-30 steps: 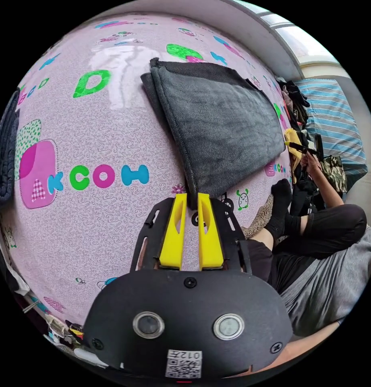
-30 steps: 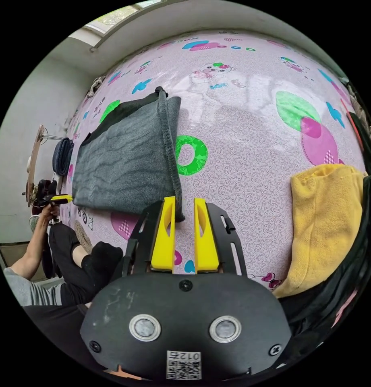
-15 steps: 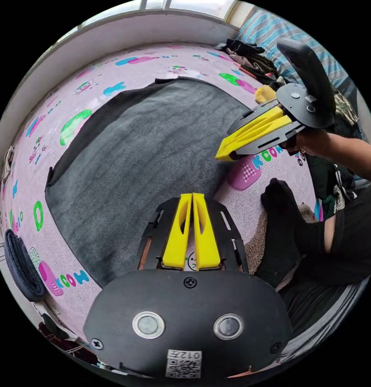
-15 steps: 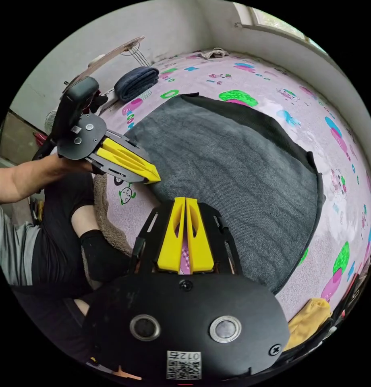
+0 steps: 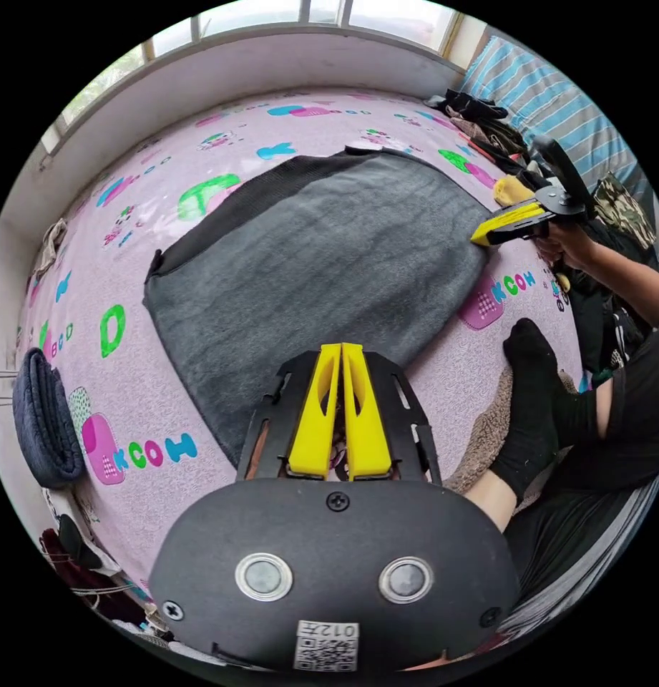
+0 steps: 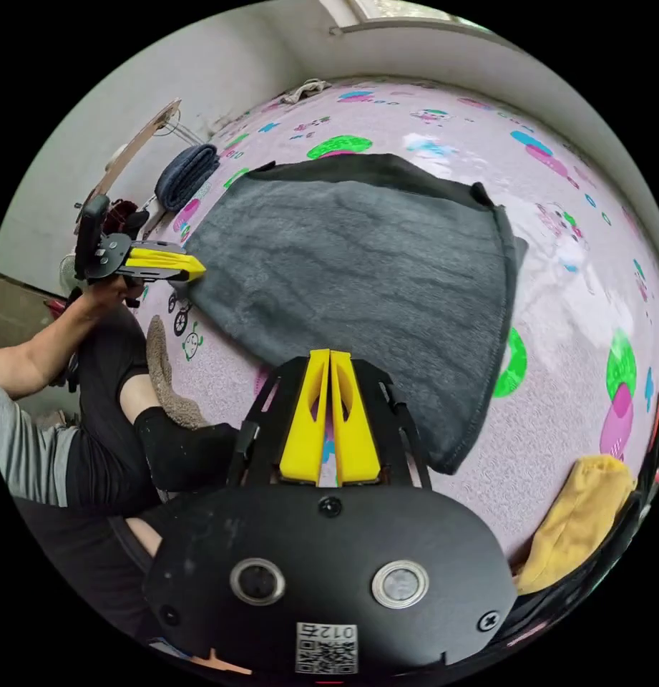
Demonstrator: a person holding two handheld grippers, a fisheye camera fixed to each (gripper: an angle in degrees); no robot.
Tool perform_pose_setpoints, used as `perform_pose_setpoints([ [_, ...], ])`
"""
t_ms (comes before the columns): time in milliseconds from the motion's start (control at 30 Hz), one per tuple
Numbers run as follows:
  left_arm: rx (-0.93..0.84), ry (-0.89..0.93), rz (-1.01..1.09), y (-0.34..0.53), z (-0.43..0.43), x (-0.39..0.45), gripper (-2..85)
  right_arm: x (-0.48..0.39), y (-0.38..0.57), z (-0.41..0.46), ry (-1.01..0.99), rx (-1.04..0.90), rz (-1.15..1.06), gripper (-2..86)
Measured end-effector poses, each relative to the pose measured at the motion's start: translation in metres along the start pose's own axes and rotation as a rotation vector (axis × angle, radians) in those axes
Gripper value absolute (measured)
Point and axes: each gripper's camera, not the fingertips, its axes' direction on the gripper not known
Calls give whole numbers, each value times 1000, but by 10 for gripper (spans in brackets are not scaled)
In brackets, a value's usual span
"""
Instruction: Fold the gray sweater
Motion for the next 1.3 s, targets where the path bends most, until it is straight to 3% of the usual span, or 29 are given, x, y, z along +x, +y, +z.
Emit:
perform_pose_setpoints([
  [133,-76,20,-106,37,10,-57,-1,61,19,12,35,2,159,-8],
  [233,0,134,-207,56,18,-80,-1,75,18,34,-23,22,225,-9],
  [433,-38,126,-155,49,1,-86,-1,80,-14,65,47,-84,186,-9],
  [600,102,-16,-189,52,-52,-96,-1,74,-30,71,180,10,132,-9],
  [767,-29,-52,-228,47,-30,-125,1,88,-45,122,236,-80,96,-9],
  [1000,-4,-34,-308,54,-46,-141,5,119,-75,176,368,-200,-32,-10],
  [1200,-56,203,-223,48,-55,-137,4,165,-101,216,694,-307,-46,-9],
  [1300,25,288,-345,64,-74,-176,11,161,-104,215,749,-181,-37,-9],
])
